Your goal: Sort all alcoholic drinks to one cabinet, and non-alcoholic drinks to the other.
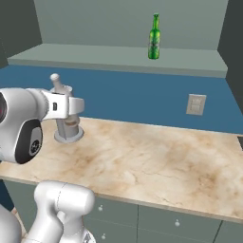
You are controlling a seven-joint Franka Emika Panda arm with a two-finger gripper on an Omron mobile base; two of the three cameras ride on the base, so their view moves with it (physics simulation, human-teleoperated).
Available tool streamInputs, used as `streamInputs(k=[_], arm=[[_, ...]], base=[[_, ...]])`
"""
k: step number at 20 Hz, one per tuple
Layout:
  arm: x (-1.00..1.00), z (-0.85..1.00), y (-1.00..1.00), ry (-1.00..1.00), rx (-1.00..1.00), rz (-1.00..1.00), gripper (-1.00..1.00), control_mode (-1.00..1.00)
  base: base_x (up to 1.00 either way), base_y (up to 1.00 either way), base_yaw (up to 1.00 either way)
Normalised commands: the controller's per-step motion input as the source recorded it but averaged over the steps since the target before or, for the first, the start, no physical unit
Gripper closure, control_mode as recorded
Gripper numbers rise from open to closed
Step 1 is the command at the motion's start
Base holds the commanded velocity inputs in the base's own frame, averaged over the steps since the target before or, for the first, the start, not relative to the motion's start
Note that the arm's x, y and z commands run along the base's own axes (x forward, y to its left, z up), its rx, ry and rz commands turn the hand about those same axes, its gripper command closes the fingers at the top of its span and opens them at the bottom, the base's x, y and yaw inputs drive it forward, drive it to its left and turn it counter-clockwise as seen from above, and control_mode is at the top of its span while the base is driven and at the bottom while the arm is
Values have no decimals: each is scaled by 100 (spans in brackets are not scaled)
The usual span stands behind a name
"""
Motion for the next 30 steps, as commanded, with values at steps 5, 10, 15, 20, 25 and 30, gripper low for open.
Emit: streamInputs(k=[5, 10, 15, 20, 25, 30], arm=[[-12, 3, 9, 0, 0, 2, 100, -100], [-14, 10, 4, 0, 0, 1, 100, -100], [-16, 18, 3, 0, 0, 0, 100, -100], [-15, 24, 2, 0, -1, 0, 100, -100], [-8, 26, 1, 0, 0, 0, 100, -100], [-2, 24, 0, -3, 0, 0, 100, -100]], base=[[0, 0, 0], [0, 0, 0], [0, 0, 0], [0, 0, 0], [0, 0, 0], [0, 0, 0]])
